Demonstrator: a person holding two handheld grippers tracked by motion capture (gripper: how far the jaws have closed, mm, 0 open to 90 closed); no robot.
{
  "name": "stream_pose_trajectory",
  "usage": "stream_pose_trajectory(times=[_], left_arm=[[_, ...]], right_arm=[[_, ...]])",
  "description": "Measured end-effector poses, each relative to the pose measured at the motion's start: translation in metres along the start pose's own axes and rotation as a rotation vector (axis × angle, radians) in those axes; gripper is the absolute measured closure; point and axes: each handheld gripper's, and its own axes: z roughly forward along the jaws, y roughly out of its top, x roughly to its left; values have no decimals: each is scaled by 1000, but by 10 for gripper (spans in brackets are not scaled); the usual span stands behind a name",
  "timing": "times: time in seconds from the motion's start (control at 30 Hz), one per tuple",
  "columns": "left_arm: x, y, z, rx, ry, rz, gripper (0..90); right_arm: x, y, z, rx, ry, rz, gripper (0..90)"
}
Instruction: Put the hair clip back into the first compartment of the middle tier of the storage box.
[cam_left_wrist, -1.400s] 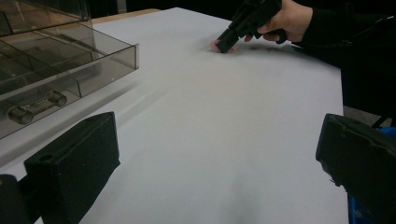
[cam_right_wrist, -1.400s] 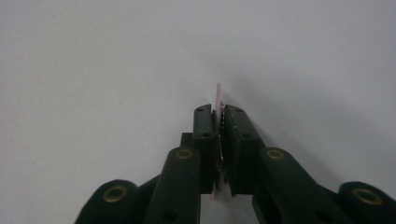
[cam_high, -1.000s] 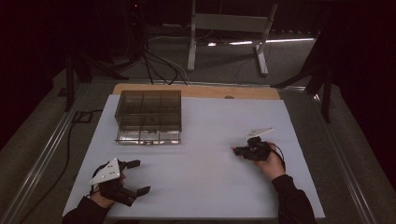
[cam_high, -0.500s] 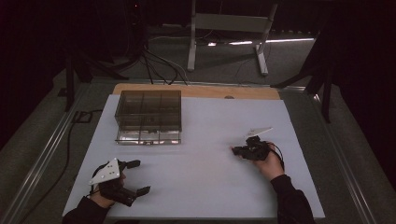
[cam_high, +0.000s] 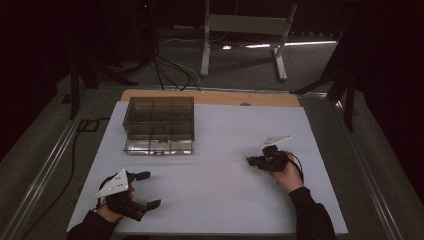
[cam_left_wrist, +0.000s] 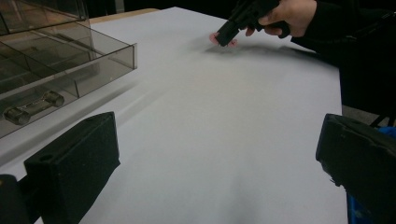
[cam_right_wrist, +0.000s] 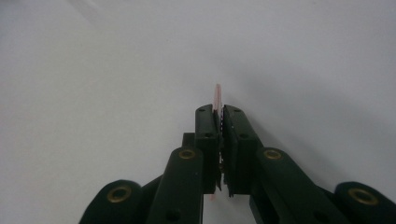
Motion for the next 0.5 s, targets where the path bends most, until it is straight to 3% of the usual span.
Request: stream_pose_trajectory(times=[0.5], left_arm=[[-1, 0, 1, 3, -2, 3, 4]], right_arm=[[7, 8, -1, -11, 8, -15, 852]])
